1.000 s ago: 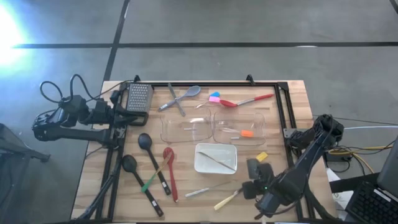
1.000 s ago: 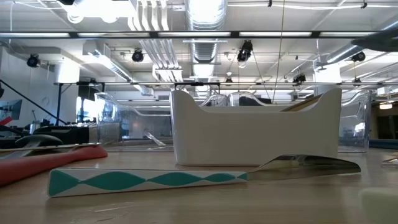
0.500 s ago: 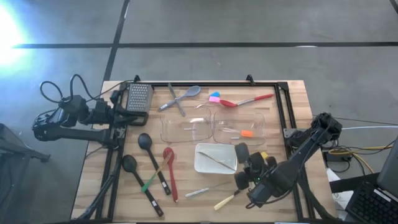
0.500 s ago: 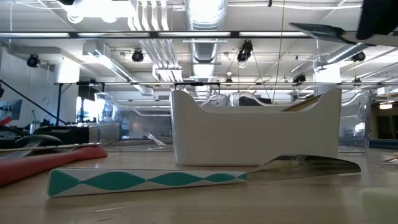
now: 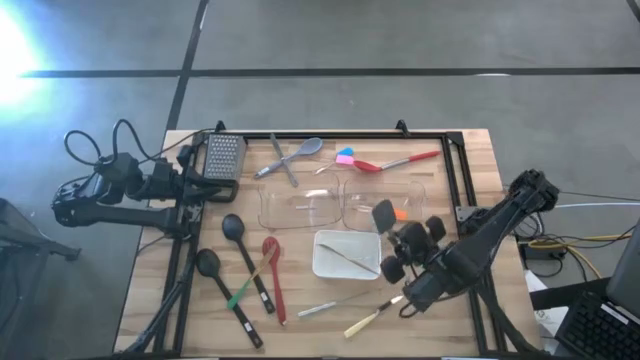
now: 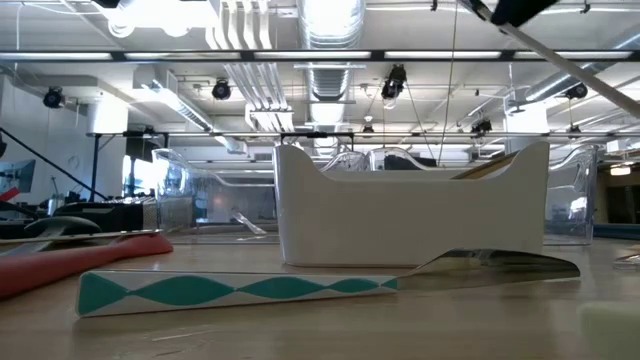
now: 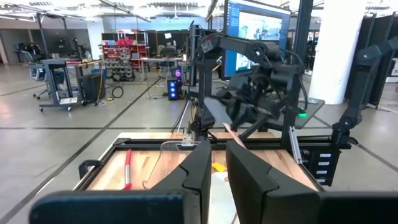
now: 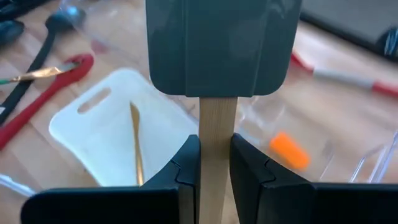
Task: Pick & Place Kitchen Items
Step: Put the gray spatula into the right transparent bin
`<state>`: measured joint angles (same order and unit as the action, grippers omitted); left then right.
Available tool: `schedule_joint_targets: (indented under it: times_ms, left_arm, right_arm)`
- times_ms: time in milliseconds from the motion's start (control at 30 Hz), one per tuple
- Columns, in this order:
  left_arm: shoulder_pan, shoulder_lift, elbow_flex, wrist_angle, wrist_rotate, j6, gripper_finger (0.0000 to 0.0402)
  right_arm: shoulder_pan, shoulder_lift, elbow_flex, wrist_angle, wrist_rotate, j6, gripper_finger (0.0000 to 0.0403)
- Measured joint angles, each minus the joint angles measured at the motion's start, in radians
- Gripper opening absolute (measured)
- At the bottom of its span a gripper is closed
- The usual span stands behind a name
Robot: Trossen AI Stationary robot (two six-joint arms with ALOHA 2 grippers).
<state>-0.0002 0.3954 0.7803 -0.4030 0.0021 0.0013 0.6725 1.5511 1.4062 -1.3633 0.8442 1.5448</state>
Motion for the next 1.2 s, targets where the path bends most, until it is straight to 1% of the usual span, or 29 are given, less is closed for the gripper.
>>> schedule_joint_targets:
  times_ms: [100,167,233,333,367,467,633,700,800,1000,1100,1200]
  left_arm:
    - [0.0,0.0,0.0,0.002,0.0,-0.001,0.0058]
    - [0.0,0.002,0.0,0.014,0.0,-0.003,0.0058]
    - [0.0,0.002,0.0,0.011,0.0,-0.003,0.0058]
    - [0.0,0.002,0.0,0.011,0.0,-0.004,0.0058]
    - [0.0,0.002,0.0,0.012,0.0,-0.003,0.0058]
    - [0.0,0.005,0.0,0.021,0.0,0.0,0.0058]
    - [0.0,0.005,0.0,0.02,0.0,0.001,0.0058]
    - [0.0,0.005,0.0,0.02,0.0,0.001,0.0058]
    - [0.0,0.005,0.0,0.02,0.0,0.001,0.0058]
    - [0.0,0.005,0.0,0.02,0.0,0.001,0.0058]
    - [0.0,0.005,0.0,0.02,0.0,0.001,0.0058]
    - [0.0,0.005,0.0,0.02,0.0,0.002,0.0058]
  right_arm:
    - [-0.029,-0.044,0.01,0.006,0.031,-0.12,0.0043]
    - [-0.053,-0.073,0.02,0.01,0.033,-0.207,0.0043]
    - [-0.082,-0.097,0.036,0.017,0.015,-0.297,0.0043]
    - [-0.139,-0.128,0.065,0.071,-0.041,-0.455,0.0043]
    - [-0.163,-0.135,0.075,0.098,-0.071,-0.517,0.0043]
    - [-0.252,-0.144,0.103,0.151,-0.206,-0.682,0.0043]
    - [-0.434,-0.121,0.18,0.179,-0.461,-0.856,0.0043]
    - [-0.506,-0.093,0.215,0.178,-0.55,-0.911,0.0043]
    - [-0.604,-0.029,0.285,0.178,-0.653,-0.99,0.0043]
    - [-0.75,0.174,0.502,0.148,-0.822,-1.16,0.0043]
    - [-0.791,0.287,0.639,0.064,-0.867,-1.202,0.0043]
    - [-0.821,0.399,0.778,-0.03,-0.878,-1.23,0.0043]
